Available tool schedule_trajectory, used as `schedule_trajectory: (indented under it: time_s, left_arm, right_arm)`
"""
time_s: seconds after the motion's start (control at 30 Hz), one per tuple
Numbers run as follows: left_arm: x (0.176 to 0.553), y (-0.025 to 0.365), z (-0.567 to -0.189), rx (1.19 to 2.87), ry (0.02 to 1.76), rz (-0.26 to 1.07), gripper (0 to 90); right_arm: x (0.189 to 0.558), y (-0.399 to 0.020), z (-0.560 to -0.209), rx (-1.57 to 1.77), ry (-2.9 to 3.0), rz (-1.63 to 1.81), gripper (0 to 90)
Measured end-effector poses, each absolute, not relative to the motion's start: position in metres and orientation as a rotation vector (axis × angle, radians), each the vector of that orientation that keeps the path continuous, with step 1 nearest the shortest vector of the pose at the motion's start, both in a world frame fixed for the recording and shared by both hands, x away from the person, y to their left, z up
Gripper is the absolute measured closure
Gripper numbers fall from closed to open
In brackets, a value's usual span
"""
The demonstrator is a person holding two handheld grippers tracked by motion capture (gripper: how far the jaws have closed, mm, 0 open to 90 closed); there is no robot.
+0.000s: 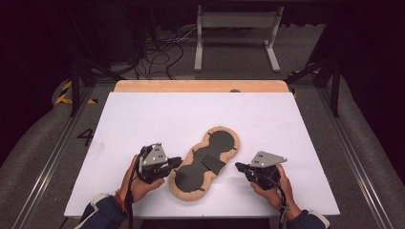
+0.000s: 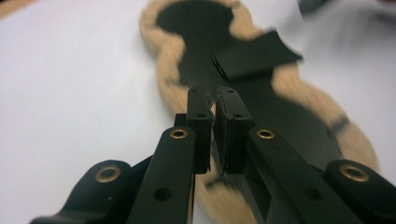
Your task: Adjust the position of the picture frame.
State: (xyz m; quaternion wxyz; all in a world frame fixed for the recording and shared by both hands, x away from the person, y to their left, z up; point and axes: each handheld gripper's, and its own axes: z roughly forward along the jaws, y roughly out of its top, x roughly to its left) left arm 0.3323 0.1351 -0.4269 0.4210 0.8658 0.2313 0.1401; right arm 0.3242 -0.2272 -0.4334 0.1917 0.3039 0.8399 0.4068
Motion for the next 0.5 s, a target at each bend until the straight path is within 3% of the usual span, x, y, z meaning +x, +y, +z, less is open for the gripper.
schedule_trajectory:
  time_s: [0.17,0.5]
  left_arm:
    - [0.296,0.151,-0.440,2.152,0.685,0.322,84.4]
    - [0.261,0.145,-0.459,2.208,0.666,0.173,84.7]
  right_arm:
    - [0.348,-0.241,-0.432,0.943,2.292,1.101,89.0]
    - [0.405,-0.258,-0.436,1.098,2.233,1.100,89.7]
